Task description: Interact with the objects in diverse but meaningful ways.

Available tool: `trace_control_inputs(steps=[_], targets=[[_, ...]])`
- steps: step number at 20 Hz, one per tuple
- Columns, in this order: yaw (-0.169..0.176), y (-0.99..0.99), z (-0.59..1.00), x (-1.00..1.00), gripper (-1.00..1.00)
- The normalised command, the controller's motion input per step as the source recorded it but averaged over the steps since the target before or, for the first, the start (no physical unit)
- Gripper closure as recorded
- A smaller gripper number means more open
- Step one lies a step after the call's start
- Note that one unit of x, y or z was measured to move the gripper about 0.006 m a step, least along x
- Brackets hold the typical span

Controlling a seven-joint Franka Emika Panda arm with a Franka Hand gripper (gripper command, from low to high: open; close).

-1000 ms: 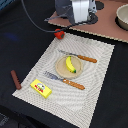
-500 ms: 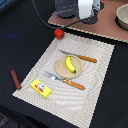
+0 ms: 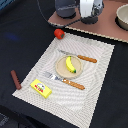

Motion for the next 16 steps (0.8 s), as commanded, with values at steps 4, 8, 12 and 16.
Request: trace_control_inputs(steps=[4,8,12,16], targets=[[-0.021,0.40,-0.02,0.35,1.00],[0.036,0.31,0.18,0.29,1.00],[0.185,0.27,0.53,0.25,1.00],[0.176,0.25,0.56,0.40,1.00]])
